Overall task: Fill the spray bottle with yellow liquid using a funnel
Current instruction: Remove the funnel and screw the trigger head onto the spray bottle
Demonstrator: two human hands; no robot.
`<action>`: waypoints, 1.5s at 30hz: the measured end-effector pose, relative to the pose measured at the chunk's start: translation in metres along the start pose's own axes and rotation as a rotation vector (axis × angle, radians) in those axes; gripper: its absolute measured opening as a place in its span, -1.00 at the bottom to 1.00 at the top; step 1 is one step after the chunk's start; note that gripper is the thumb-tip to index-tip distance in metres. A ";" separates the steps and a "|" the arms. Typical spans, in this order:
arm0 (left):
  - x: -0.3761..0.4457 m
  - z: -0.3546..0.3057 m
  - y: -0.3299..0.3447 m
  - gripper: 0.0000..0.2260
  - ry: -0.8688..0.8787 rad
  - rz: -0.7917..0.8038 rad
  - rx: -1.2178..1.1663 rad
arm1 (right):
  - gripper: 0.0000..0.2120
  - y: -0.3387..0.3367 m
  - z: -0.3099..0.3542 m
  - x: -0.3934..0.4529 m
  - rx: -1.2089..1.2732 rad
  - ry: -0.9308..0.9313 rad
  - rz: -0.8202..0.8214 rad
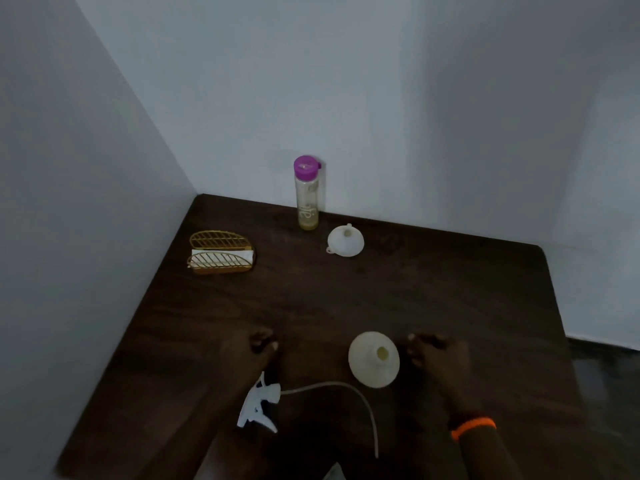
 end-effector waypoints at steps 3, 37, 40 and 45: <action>-0.035 0.022 -0.008 -0.75 0.037 0.006 0.046 | -0.97 -0.001 -0.031 -0.040 -0.020 0.048 0.039; -0.074 0.017 -0.020 -0.66 0.177 0.020 0.099 | -0.95 0.007 -0.033 -0.139 -0.125 0.038 0.253; -0.079 -0.001 -0.045 -0.61 0.205 -0.007 0.005 | -0.95 -0.005 -0.011 -0.140 -0.123 -0.070 0.259; -0.089 -0.024 -0.083 -0.55 0.358 -0.135 -0.092 | -0.96 -0.015 0.033 -0.133 -0.164 -0.366 0.180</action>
Point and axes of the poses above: each hand's wrist, its own x-axis towards the middle knuckle, its own y-axis out of the palm, z = x × y, the point moved 1 cm from there along x, towards the middle knuckle, and after that the axes turned 1 degree about -z, right-handed, at the moved point
